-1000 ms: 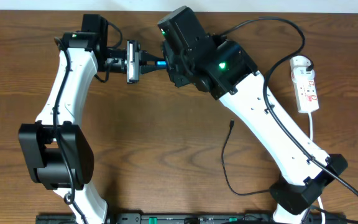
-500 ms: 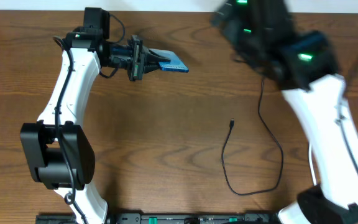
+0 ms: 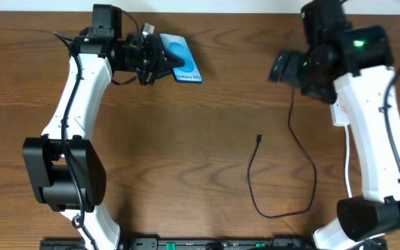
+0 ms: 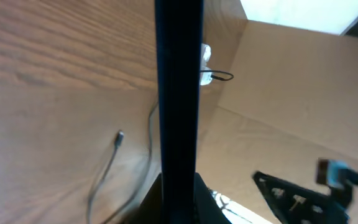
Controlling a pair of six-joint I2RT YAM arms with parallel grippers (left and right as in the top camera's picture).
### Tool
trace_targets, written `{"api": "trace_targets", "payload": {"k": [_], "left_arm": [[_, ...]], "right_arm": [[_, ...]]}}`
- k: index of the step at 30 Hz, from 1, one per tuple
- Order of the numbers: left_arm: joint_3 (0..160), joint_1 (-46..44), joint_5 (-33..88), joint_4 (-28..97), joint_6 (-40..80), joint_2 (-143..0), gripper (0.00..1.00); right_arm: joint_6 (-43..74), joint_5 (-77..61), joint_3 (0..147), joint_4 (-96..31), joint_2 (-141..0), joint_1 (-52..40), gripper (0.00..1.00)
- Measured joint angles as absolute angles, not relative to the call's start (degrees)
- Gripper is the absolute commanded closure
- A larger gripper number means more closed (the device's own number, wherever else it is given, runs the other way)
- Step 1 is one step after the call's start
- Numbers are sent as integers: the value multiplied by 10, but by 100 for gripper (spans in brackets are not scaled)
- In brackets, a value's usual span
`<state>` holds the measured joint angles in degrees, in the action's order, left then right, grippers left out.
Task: Plug charger to phone and switch on socket
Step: 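Move the right gripper down to the black USB-C cable end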
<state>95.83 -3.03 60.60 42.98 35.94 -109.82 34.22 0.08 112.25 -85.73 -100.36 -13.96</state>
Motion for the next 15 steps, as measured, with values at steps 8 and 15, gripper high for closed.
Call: {"api": "trace_targets", "payload": {"k": [8, 15], "left_arm": [[958, -31, 575, 433, 309, -1098, 93], [958, -31, 565, 434, 296, -1098, 93]], "right_arm": [[280, -58, 921, -761, -1007, -157, 51], [289, -73, 777, -627, -1009, -159, 47]]}}
